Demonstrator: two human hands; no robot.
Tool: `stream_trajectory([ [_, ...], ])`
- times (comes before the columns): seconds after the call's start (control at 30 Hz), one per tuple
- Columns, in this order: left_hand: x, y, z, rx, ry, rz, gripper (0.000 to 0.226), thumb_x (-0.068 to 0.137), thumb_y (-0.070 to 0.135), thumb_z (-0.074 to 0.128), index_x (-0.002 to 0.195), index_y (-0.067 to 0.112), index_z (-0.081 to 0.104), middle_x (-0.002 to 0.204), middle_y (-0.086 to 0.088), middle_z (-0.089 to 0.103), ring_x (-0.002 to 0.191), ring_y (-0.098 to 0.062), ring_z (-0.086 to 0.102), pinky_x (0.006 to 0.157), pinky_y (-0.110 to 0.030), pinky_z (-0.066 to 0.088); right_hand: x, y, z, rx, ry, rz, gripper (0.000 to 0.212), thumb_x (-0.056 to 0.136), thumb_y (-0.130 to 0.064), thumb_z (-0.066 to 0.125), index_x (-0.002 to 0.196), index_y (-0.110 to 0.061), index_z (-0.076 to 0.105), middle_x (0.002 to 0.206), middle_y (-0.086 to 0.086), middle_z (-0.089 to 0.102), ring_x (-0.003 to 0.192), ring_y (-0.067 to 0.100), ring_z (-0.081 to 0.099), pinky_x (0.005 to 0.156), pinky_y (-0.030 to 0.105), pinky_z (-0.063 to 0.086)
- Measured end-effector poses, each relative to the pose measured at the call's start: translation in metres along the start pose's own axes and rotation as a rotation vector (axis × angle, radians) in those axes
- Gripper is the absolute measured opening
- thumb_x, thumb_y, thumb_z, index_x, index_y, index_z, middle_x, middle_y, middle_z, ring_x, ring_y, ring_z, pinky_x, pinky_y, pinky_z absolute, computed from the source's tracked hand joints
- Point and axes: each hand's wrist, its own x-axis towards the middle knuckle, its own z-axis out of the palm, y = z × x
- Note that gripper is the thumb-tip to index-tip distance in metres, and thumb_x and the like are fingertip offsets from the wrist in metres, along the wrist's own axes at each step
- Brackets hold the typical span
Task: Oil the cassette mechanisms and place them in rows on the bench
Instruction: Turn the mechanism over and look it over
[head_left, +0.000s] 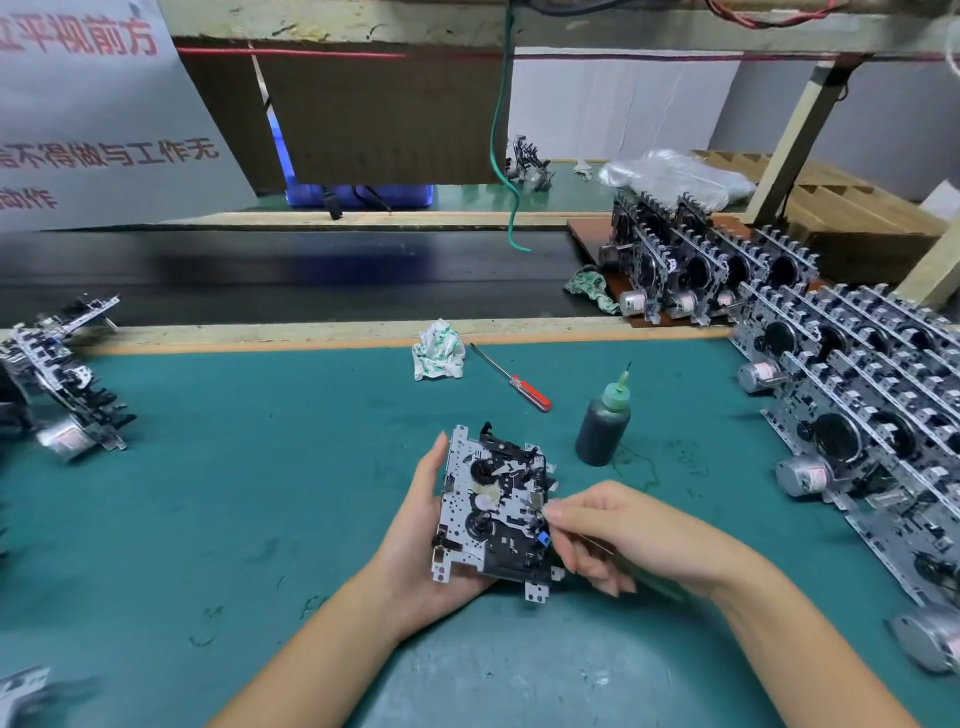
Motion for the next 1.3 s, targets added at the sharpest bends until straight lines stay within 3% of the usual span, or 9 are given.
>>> stream_trajectory([
  [0.23,0.0,0.0,0.003,-0.007,0.0,-0.01,0.074,0.082,0.066,0.04,0.107,0.004,0.072,0.12,-0.021,0.064,0.103,-0.03,0.065,0.088,-0.036,0.053,-0.002,0.006,0.0,-0.001,0.018,0.014,0.046,0.099,-0.032,0.043,0.058,-0.016,0.057,0.037,-0.003,0.042,0.035,0.011,0.023,0.038,0.017,0.022],
  [0.43,0.0,0.001,0.006,-0.002,0.03,-0.007,0.079,0.082,0.068,0.038,0.119,0.003,0.065,0.127,-0.024,0.058,0.109,-0.032,0.063,0.092,-0.039,0.05,0.0,0.013,0.002,0.002,0.005,0.031,0.053,0.099,-0.037,0.041,0.052,-0.017,0.055,0.036,-0.002,0.046,0.031,0.01,0.032,0.037,0.02,0.025],
  [0.63,0.004,-0.001,0.005,-0.026,0.076,0.001,0.083,0.085,0.07,0.029,0.11,0.003,0.07,0.12,-0.024,0.063,0.104,-0.032,0.066,0.084,-0.038,0.055,0.003,0.014,-0.003,0.079,-0.137,0.041,0.053,0.095,-0.042,0.038,0.053,-0.013,0.051,0.038,0.002,0.053,0.027,0.007,0.04,0.031,0.015,0.026],
  [0.73,0.006,-0.001,0.005,-0.015,0.119,0.018,0.076,0.086,0.067,0.033,0.108,0.004,0.071,0.121,-0.021,0.063,0.105,-0.032,0.065,0.09,-0.041,0.049,0.004,0.014,-0.004,0.049,-0.122,0.05,0.058,0.097,-0.041,0.037,0.046,-0.017,0.051,0.032,0.001,0.047,0.024,0.008,0.032,0.032,0.017,0.024],
  [0.87,0.009,-0.003,0.005,-0.007,0.136,0.031,0.074,0.087,0.065,0.032,0.096,0.008,0.076,0.113,-0.017,0.068,0.097,-0.029,0.069,0.08,-0.038,0.052,0.003,0.014,-0.005,-0.02,-0.061,0.066,0.067,0.099,-0.042,0.036,0.036,-0.022,0.043,0.027,-0.002,0.033,0.026,0.01,0.023,0.038,0.021,0.022],
  [1.3,0.007,-0.004,0.007,0.063,0.18,0.027,0.074,0.087,0.066,0.031,0.099,0.008,0.076,0.115,-0.018,0.067,0.1,-0.03,0.068,0.086,-0.039,0.049,0.006,0.017,-0.016,0.0,-0.228,0.133,0.06,0.094,-0.055,0.038,0.046,-0.02,0.031,0.031,-0.004,0.022,0.029,0.01,0.013,0.036,0.016,0.018],
])
